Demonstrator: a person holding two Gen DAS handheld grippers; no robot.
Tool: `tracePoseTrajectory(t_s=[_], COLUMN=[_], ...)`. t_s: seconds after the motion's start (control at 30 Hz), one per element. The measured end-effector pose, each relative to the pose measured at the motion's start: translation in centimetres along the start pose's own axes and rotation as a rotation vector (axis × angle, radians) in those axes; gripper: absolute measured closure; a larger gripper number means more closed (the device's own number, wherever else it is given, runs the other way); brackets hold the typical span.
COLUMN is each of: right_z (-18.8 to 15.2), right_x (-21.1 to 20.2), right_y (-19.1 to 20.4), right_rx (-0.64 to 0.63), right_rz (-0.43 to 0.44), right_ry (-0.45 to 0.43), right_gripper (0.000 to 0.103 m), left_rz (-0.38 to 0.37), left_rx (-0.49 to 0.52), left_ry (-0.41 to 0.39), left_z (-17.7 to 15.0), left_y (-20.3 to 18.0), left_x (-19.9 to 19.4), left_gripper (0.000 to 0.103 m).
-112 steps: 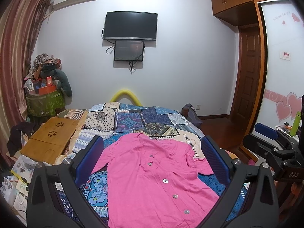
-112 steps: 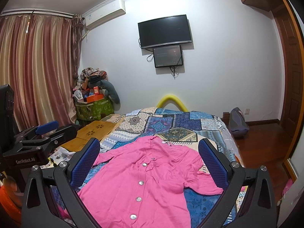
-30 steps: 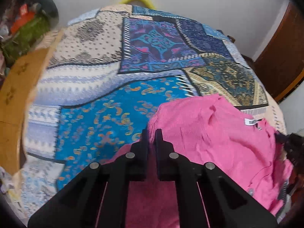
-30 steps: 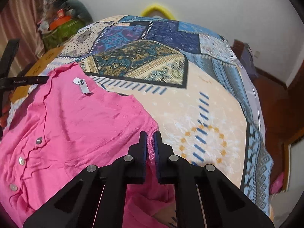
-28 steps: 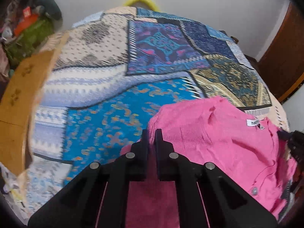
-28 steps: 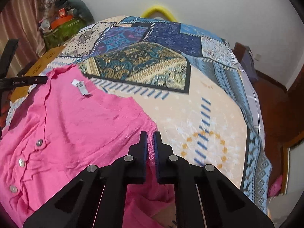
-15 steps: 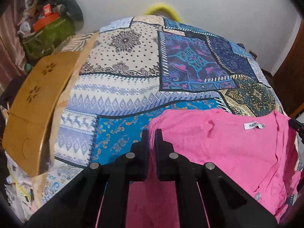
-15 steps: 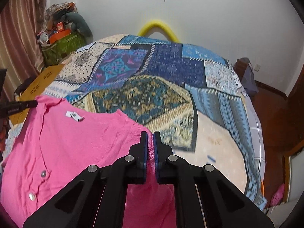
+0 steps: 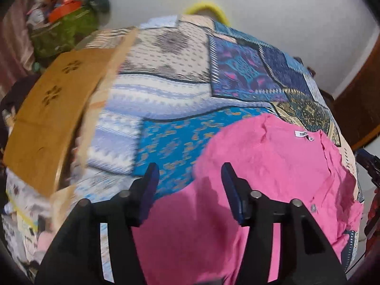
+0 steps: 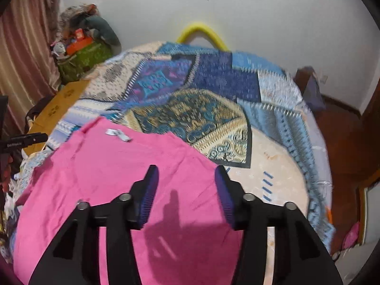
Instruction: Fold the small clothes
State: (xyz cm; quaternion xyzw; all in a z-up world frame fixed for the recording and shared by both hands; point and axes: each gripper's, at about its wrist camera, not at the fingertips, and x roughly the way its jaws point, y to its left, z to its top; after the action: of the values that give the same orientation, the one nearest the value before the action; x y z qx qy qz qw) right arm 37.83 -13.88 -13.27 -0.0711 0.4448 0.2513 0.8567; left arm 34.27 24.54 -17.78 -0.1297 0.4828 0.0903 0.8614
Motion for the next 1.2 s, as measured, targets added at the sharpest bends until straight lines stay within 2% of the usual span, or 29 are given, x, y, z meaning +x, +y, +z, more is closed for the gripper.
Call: tracePoseTrajectory(t_s=[0.13, 0.3, 0.37, 0.47, 0.53, 0.7, 0.73, 0.8, 0.87, 0.93, 1.0, 1.03, 1.2], right_z=[0.0, -1.1, -1.9, -3.1, -3.9, -5.6, -5.8, -6.3, -6.7, -7.1, -7.3, -7.5, -7.8], right_x=[-3.3, -5.9, -6.1, -6.1, -6.0, -5.3, -5.4, -5.3, -5.3, -5.2, -5.1, -5.0, -4.7], right_y=[1.4, 3.3, 4.1, 5.1, 5.7, 7.8, 8.0, 8.8, 9.1, 9.5, 9.5, 9.5, 9.3], right_rx=[-0.018, -0.024, -0.028, -0.038, -0.04, -0.107, -0.116, -0.145, -0.156, -0.156, -0.15, -0.146, -0.126], right_rz=[0.007, 0.041, 0.046, 0.053, 0.065, 0.056, 0.055, 0.059, 0.066, 0.077, 0.085, 0.088, 0.089], right_ry=[-0.068, -0.115, -0.112, -0.097, -0.082, -0.046, -0.044, -0.036, -0.032, -0.026, -0.022, -0.021, -0.018], right_gripper=[0.036, 0.032, 0.032, 0.032, 0.032, 0.032, 0.032, 0.032, 0.032, 0.032, 0.032, 0.032, 0.032], left_rz=[0.053, 0.139, 0.116, 0.052, 0.025, 0.065, 0.063, 0.06, 0.074, 0.096, 0.088, 0.079, -0.006], left_rx=[-0.06, -0.135, -0.185, -0.207, -0.168, 0.034, 0.082, 0.15, 0.186, 0.192, 0.168, 0.149, 0.03], left_ry=[0.001, 0.05, 0.087, 0.116, 0.113, 0.053, 0.041, 0.032, 0.053, 0.081, 0.089, 0.096, 0.084], left_z=[-2.4, -7.2, -9.1, -11.5, -12.8, -15.4, -15.7, -16.2, -16.4, -16.4, -16.3, -16.3, -15.5], left_y=[3.8, 8.5, 9.9, 9.9, 8.7, 4.1, 3.3, 2.0, 1.3, 1.2, 1.9, 2.3, 4.4], left_x=[-3.0, -4.6, -4.4, -4.6, -4.8, -5.8, -5.9, -5.6, -4.6, -3.3, -2.5, -2.3, -3.5], left_gripper=[0.041, 0.039, 0.039, 0.039, 0.039, 0.04, 0.042, 0.057, 0.063, 0.074, 0.094, 0.098, 0.099])
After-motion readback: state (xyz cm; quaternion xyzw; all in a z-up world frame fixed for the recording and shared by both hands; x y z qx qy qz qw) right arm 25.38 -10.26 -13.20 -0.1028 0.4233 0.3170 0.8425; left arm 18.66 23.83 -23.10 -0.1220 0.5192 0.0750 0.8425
